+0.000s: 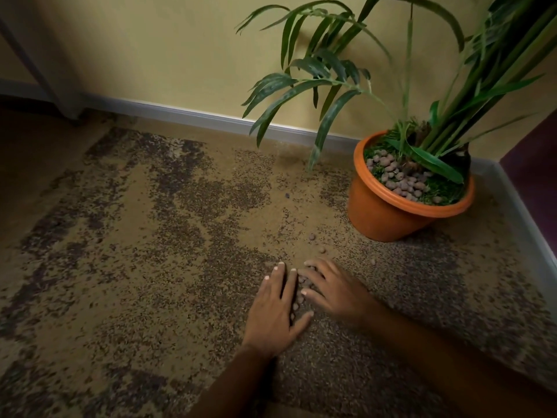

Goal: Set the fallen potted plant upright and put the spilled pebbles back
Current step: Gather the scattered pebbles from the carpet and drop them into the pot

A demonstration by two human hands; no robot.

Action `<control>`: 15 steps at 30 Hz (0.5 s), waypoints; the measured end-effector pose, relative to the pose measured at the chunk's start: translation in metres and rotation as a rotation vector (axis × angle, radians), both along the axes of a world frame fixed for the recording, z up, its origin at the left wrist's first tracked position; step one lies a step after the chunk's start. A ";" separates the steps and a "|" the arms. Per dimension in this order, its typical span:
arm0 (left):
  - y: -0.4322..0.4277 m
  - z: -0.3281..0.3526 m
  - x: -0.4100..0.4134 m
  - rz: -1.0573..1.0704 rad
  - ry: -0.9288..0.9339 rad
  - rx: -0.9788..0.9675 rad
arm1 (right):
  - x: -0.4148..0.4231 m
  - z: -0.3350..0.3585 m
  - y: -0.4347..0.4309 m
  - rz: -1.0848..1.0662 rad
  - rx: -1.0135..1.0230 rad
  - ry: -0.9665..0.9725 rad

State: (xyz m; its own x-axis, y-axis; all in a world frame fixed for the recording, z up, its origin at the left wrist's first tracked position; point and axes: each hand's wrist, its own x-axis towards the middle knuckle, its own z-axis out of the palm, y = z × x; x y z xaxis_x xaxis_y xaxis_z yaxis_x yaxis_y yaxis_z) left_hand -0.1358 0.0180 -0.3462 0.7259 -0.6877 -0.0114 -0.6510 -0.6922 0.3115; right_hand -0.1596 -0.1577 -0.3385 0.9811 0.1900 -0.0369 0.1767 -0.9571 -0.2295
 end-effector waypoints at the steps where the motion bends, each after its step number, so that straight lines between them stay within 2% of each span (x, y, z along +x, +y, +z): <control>1: -0.004 0.001 0.001 0.028 -0.057 0.000 | 0.001 0.003 -0.002 0.048 -0.062 -0.057; 6: -0.016 0.002 0.004 0.084 -0.167 -0.055 | 0.003 0.004 -0.011 0.116 -0.255 -0.305; 12: -0.021 0.001 0.005 0.107 -0.257 -0.048 | 0.001 0.000 -0.011 0.078 -0.215 -0.433; 15: -0.022 0.000 0.006 0.073 -0.284 -0.017 | 0.001 0.003 -0.010 0.039 -0.191 -0.369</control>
State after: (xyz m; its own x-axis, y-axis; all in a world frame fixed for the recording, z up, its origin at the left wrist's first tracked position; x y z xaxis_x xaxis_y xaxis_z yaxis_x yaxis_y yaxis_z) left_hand -0.1301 -0.0039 -0.3460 0.7462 -0.6317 0.2102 -0.6622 -0.7369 0.1362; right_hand -0.1587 -0.1682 -0.3356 0.9272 0.2510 0.2781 0.2507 -0.9674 0.0375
